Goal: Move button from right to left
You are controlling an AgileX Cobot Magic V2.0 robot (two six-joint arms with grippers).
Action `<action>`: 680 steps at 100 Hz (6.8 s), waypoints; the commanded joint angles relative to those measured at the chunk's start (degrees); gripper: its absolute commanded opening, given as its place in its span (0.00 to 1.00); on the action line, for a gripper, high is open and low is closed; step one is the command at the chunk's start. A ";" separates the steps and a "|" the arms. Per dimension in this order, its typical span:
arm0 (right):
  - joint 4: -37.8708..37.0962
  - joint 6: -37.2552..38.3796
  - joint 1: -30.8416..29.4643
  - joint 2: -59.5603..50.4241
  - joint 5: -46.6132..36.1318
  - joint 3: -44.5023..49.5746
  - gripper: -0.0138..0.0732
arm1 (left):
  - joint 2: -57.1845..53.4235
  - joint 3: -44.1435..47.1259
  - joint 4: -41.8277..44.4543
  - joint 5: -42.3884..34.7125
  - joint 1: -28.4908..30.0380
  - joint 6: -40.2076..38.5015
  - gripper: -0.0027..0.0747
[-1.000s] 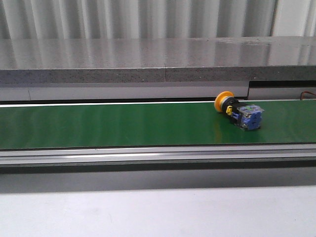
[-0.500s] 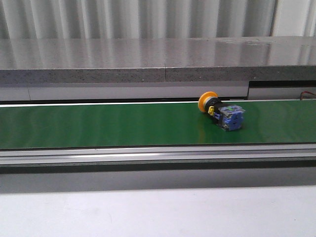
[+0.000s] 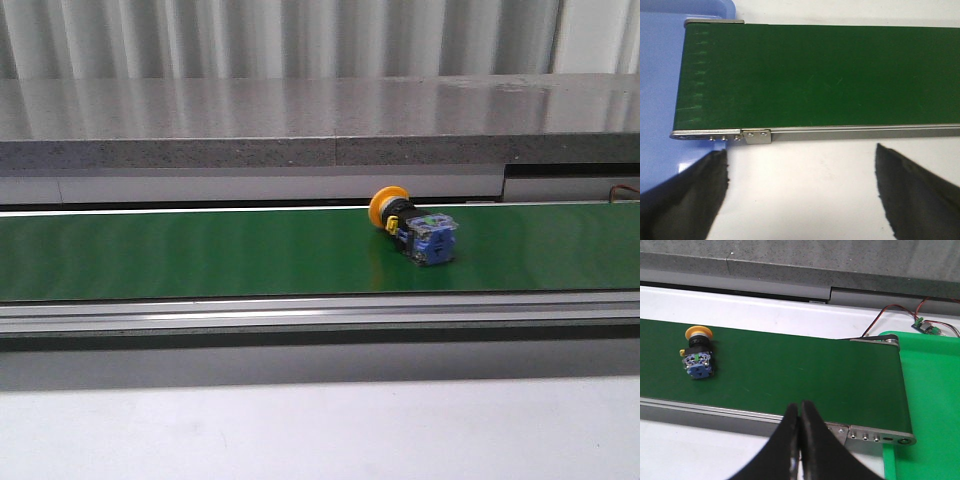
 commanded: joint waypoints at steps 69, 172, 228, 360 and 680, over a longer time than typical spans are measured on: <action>0.48 -0.52 0.10 0.16 -3.81 -1.37 0.08 | 8.71 -6.58 -12.26 -12.58 -10.56 0.37 0.86; 0.48 -0.52 0.10 0.16 -3.81 -1.37 0.08 | 47.49 -26.85 -1.79 -21.51 -34.50 -12.25 0.86; 0.48 -0.52 0.10 0.16 -3.81 -1.37 0.08 | 53.43 -26.85 -0.94 -23.90 -29.16 -14.82 0.86; 0.48 -0.52 0.10 0.16 -3.65 -1.37 0.08 | 26.17 -24.51 9.82 -4.26 -5.42 3.04 0.01; 0.48 -0.52 0.10 0.16 -3.42 -1.37 0.08 | 44.02 -20.69 -20.31 -22.86 29.53 47.35 0.60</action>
